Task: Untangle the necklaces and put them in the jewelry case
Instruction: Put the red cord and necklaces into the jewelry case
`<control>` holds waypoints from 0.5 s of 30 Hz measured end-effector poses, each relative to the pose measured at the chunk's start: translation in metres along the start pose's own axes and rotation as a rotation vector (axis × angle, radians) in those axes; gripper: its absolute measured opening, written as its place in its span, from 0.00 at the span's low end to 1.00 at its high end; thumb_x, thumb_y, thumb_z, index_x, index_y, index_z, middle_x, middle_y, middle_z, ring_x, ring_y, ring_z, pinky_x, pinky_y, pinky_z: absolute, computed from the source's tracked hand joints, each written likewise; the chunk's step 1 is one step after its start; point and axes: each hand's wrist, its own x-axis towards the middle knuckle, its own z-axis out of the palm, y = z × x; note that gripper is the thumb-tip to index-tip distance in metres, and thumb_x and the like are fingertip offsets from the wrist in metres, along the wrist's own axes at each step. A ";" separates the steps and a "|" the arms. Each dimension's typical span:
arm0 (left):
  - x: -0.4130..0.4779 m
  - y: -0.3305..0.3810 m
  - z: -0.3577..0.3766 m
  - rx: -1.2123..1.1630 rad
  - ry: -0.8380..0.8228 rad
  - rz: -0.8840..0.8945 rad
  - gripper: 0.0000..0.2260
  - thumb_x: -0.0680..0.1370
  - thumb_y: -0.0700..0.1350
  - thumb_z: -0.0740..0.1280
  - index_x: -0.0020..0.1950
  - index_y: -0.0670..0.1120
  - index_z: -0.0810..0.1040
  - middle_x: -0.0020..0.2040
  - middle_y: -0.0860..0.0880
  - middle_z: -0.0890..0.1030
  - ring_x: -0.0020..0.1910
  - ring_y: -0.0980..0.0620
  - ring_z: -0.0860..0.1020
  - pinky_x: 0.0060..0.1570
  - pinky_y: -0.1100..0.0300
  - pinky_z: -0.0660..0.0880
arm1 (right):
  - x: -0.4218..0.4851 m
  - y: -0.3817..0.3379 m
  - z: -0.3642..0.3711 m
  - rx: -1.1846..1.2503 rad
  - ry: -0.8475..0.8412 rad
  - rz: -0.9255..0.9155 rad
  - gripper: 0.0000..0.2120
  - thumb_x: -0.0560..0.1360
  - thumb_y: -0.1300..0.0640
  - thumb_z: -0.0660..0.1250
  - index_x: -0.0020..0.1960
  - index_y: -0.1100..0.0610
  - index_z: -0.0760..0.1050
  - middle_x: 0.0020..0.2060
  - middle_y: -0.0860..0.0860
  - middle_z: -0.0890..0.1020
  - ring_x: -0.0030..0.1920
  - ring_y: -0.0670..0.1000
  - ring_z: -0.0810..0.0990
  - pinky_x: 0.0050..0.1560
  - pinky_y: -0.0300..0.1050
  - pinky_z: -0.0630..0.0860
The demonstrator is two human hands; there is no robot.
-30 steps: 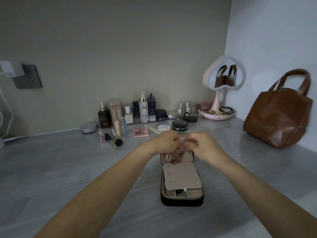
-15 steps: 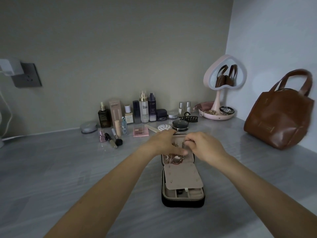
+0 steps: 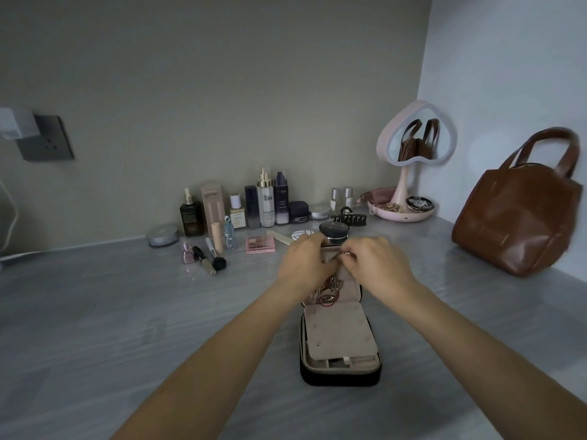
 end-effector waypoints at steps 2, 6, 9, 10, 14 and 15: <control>0.000 -0.001 0.001 -0.015 -0.003 0.005 0.12 0.71 0.49 0.69 0.49 0.45 0.75 0.50 0.45 0.78 0.51 0.46 0.74 0.46 0.56 0.70 | -0.001 0.002 0.000 0.047 0.069 0.037 0.09 0.75 0.50 0.64 0.53 0.53 0.75 0.47 0.53 0.83 0.52 0.58 0.79 0.42 0.46 0.73; 0.000 0.000 -0.001 -0.053 0.000 -0.001 0.11 0.71 0.49 0.70 0.50 0.46 0.76 0.51 0.46 0.78 0.52 0.48 0.74 0.47 0.58 0.69 | 0.002 0.002 0.000 0.082 0.147 0.076 0.08 0.73 0.50 0.67 0.45 0.54 0.76 0.40 0.52 0.83 0.45 0.57 0.80 0.36 0.44 0.69; 0.000 0.002 -0.003 -0.092 0.002 -0.035 0.09 0.72 0.47 0.69 0.49 0.46 0.77 0.51 0.47 0.79 0.51 0.48 0.75 0.48 0.58 0.71 | 0.001 -0.001 0.000 0.077 0.150 0.100 0.08 0.73 0.50 0.67 0.43 0.55 0.75 0.40 0.53 0.83 0.45 0.57 0.80 0.36 0.44 0.70; 0.000 0.003 -0.003 -0.097 0.008 -0.045 0.08 0.72 0.47 0.69 0.49 0.46 0.77 0.51 0.47 0.79 0.51 0.48 0.76 0.48 0.57 0.72 | 0.001 -0.002 0.000 0.074 0.149 0.108 0.08 0.73 0.50 0.67 0.43 0.55 0.75 0.41 0.53 0.83 0.46 0.57 0.80 0.37 0.44 0.70; 0.000 0.006 -0.003 -0.102 0.027 -0.069 0.07 0.71 0.46 0.69 0.48 0.46 0.77 0.49 0.47 0.80 0.50 0.48 0.77 0.48 0.55 0.74 | -0.001 -0.002 0.001 0.051 0.124 0.157 0.09 0.74 0.50 0.65 0.42 0.56 0.74 0.42 0.54 0.82 0.47 0.58 0.79 0.36 0.43 0.67; 0.000 0.006 -0.003 -0.107 0.028 -0.078 0.07 0.71 0.46 0.69 0.47 0.47 0.77 0.49 0.48 0.80 0.49 0.48 0.77 0.47 0.56 0.74 | -0.001 -0.002 0.001 0.044 0.106 0.171 0.09 0.74 0.50 0.65 0.42 0.56 0.74 0.43 0.54 0.82 0.48 0.58 0.79 0.37 0.43 0.66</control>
